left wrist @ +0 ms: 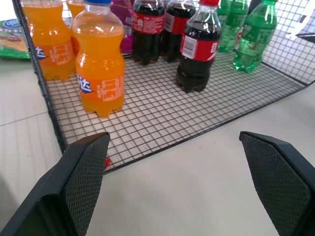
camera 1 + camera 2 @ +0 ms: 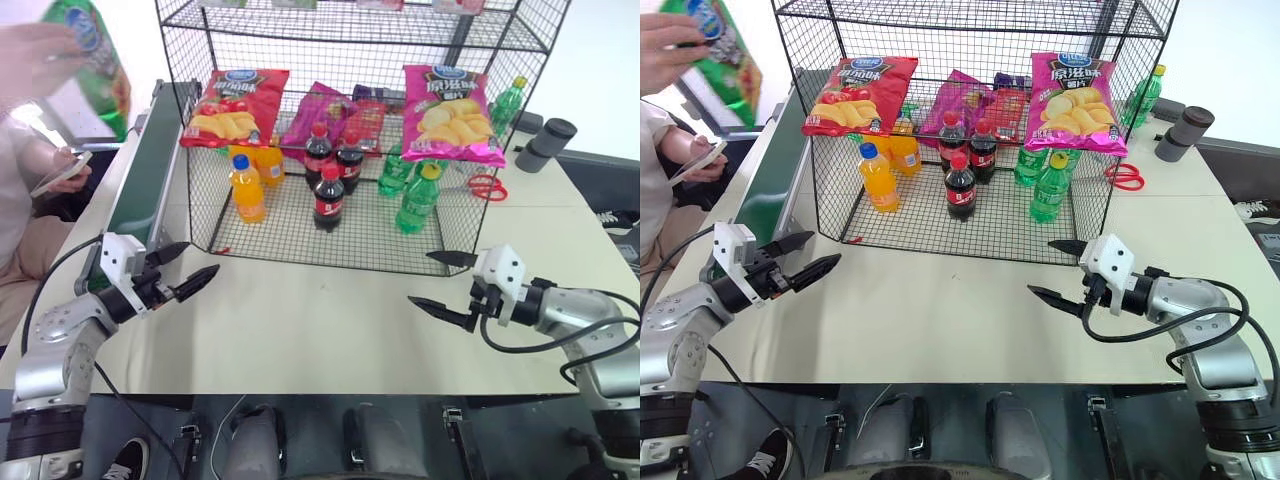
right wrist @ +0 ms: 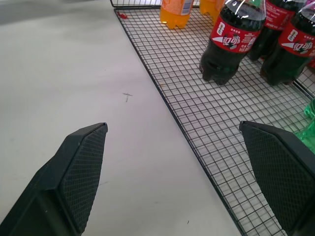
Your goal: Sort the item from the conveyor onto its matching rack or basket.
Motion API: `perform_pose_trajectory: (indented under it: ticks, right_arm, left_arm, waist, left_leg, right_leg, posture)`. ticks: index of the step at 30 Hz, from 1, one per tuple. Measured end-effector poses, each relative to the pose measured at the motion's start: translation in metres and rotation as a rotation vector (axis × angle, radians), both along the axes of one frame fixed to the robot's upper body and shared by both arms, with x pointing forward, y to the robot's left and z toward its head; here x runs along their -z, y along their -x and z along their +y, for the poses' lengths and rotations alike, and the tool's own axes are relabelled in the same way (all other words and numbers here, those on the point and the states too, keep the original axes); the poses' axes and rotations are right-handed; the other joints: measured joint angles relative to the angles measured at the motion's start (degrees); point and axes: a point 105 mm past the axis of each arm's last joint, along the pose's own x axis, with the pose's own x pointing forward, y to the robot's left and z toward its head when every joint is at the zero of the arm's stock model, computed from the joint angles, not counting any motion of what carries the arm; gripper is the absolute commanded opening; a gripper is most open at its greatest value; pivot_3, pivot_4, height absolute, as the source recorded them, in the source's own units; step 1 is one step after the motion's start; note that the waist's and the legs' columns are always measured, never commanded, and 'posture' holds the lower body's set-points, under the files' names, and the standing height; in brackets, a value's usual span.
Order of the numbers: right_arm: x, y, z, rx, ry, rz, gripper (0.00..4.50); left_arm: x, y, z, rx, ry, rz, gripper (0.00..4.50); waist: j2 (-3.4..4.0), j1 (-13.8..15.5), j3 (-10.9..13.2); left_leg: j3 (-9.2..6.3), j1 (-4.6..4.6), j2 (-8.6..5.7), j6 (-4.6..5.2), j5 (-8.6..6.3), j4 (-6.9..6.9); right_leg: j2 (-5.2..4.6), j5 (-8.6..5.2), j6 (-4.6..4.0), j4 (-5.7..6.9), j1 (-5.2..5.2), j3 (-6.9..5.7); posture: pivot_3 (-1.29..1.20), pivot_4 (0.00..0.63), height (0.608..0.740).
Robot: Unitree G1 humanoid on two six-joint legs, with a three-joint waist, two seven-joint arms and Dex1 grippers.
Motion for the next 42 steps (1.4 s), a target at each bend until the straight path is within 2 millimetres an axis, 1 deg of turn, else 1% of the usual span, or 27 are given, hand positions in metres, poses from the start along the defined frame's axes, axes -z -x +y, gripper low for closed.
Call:
perform_pose_trajectory:
  ticks: [3,7,28,39,42]
  right_arm:
    - [-0.003,-0.002,0.003,-0.008,-0.003,-0.022,4.47]
    - [0.0,-0.001,0.005,-0.016,0.001,-0.018,4.47]
    - [0.0,-0.002,0.005,-0.013,-0.002,-0.025,4.47]
    - [0.003,-0.002,0.009,-0.032,-0.009,-0.008,4.47]
    - [0.0,-0.003,0.013,-0.046,-0.065,0.027,4.47]
  left_arm:
    - [0.0,0.0,0.0,-0.002,0.0,-0.003,4.5]
    - [-0.003,-0.001,-0.002,0.004,-0.003,-0.016,4.5]
    - [-0.006,0.0,-0.002,0.008,-0.026,-0.045,4.5]
    - [0.0,0.004,0.002,0.01,-0.031,-0.032,4.5]
    - [0.003,0.006,0.003,0.01,-0.029,-0.025,4.5]
  waist:
    - [0.0,0.0,0.0]
    - [0.0,0.01,0.0]
    - [0.0,0.0,0.0]
    - [0.0,0.01,0.0]
    - [0.0,-0.08,0.0]
  left_leg:
    - [0.0,0.0,0.0,0.0,0.0,0.0]
    - [0.01,0.0,0.0,0.0,0.0,0.0]
    - [0.01,0.0,0.0,0.0,0.0,0.0]
    - [0.01,0.0,0.0,0.0,0.0,0.0]
    - [0.01,0.01,0.01,0.0,0.0,0.0]
  right_leg:
    - [0.0,0.0,0.0,0.0,0.0,0.0]
    - [-0.01,0.0,0.0,0.0,0.0,0.0]
    - [0.0,0.0,0.0,0.0,0.0,0.0]
    - [0.0,0.0,0.0,0.01,0.0,0.0]
    - [0.01,0.0,0.0,0.01,0.0,0.0]
  posture:
    - [0.0,0.15,0.74]
    - [0.0,0.15,0.74]
    - [0.0,0.15,0.74]
    - [0.0,0.15,0.74]
    - [0.0,0.15,0.74]
